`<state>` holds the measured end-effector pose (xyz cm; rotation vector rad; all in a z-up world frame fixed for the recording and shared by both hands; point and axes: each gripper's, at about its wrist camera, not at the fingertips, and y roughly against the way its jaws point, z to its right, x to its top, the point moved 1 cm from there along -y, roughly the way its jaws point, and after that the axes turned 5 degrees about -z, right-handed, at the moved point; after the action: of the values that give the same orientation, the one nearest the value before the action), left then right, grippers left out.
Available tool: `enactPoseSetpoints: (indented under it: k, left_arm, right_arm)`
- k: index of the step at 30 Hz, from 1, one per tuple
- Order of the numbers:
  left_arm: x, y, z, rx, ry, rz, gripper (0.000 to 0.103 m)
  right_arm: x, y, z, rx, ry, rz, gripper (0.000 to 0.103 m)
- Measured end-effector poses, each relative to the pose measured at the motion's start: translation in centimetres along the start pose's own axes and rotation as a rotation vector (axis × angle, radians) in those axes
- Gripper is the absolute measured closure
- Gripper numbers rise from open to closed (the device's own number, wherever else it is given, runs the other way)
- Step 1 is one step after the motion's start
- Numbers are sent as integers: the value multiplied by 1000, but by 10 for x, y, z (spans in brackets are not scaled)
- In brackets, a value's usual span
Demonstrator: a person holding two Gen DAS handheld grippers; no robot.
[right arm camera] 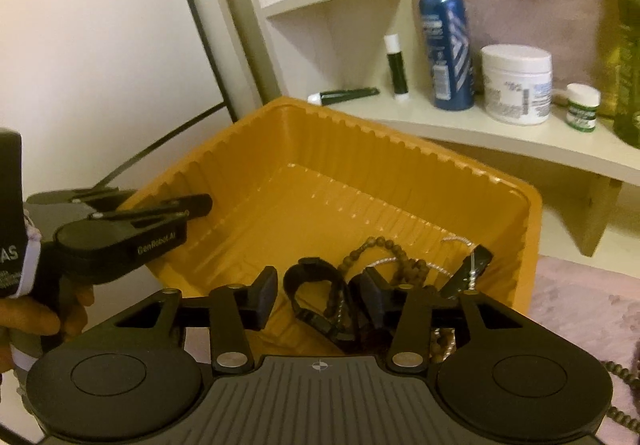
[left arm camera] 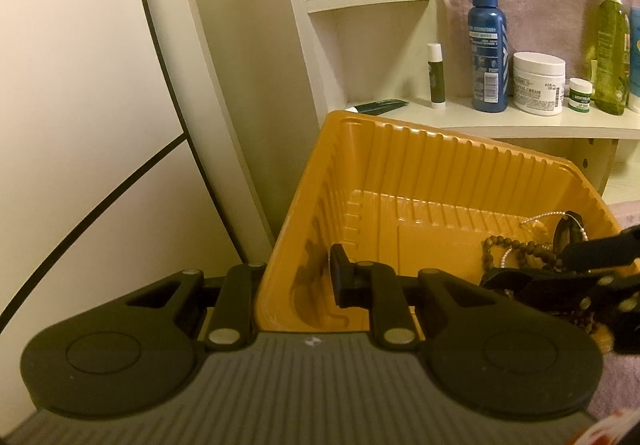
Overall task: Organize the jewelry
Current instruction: 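Return the right tool to the long dark bead necklace and grasp it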
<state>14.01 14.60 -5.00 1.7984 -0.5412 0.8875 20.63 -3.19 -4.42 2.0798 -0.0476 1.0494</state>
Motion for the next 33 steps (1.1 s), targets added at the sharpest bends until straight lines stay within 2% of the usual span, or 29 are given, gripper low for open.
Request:
enactPoseSetpoints:
  k: [12, 22, 33]
  left_arm:
    - [0, 4, 1, 6, -7, 8, 85]
    - [0, 6, 1, 11, -5, 9, 85]
    - [-2, 5, 0, 10, 7, 1, 85]
  right_arm:
    - [-15, 49, 24, -39, -109, 76, 54]
    - [-43, 90, 69, -164, -207, 73, 54]
    - [-69, 117, 122, -329, -276, 41, 53]
